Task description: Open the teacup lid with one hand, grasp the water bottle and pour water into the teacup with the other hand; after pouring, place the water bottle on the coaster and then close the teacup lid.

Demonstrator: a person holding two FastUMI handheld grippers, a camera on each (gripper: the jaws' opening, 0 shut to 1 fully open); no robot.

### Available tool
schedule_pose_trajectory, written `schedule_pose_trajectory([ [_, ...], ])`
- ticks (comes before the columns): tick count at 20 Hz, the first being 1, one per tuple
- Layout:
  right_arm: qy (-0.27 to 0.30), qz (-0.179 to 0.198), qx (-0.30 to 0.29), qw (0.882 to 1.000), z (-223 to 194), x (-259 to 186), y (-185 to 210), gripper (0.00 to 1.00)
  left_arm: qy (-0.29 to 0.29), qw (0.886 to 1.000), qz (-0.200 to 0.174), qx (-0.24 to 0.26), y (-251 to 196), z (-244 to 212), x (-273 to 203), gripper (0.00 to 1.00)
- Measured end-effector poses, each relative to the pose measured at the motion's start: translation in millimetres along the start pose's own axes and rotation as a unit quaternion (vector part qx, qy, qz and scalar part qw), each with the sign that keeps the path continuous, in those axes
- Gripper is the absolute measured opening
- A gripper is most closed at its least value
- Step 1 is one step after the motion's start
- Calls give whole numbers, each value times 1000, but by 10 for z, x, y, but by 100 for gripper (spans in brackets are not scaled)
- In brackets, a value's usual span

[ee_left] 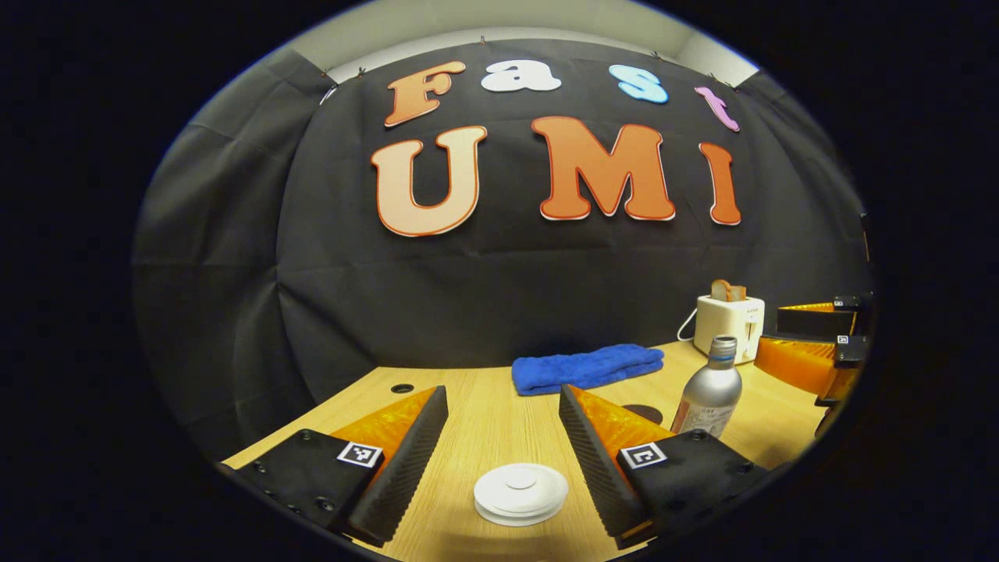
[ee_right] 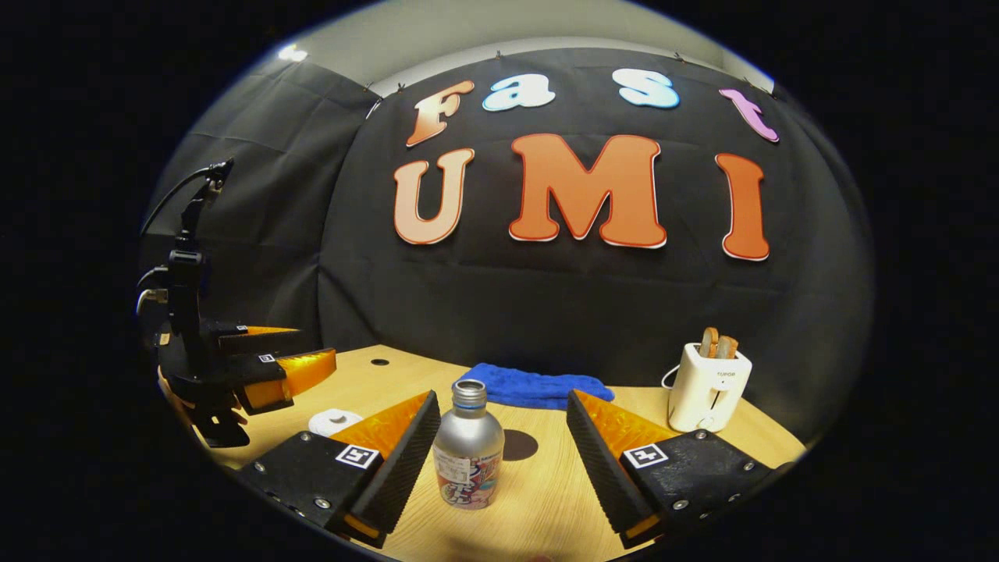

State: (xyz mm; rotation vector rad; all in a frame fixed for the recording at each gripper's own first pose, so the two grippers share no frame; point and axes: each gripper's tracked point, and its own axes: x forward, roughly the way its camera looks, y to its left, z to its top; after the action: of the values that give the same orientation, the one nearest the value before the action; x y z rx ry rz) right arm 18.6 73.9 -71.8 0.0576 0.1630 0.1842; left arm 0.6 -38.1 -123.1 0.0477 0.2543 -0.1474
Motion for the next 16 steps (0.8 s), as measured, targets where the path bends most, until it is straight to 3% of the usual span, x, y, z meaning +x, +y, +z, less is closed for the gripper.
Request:
schedule_pose_trajectory([
  [8, 45, 13, -14, 999, -368, 129, 151, 98, 73, 997, -27, -8, -150, -617, 140, 94],
  [14, 75, 22, -21, 997, -629, 202, 201, 98, 107, 994, -17, -4, -109, -879, 198, 96],
  [16, 82, 25, -19, 996, -700, 235, 205, 98, 117, 993, -15, -1, -94, -964, 219, 89],
])
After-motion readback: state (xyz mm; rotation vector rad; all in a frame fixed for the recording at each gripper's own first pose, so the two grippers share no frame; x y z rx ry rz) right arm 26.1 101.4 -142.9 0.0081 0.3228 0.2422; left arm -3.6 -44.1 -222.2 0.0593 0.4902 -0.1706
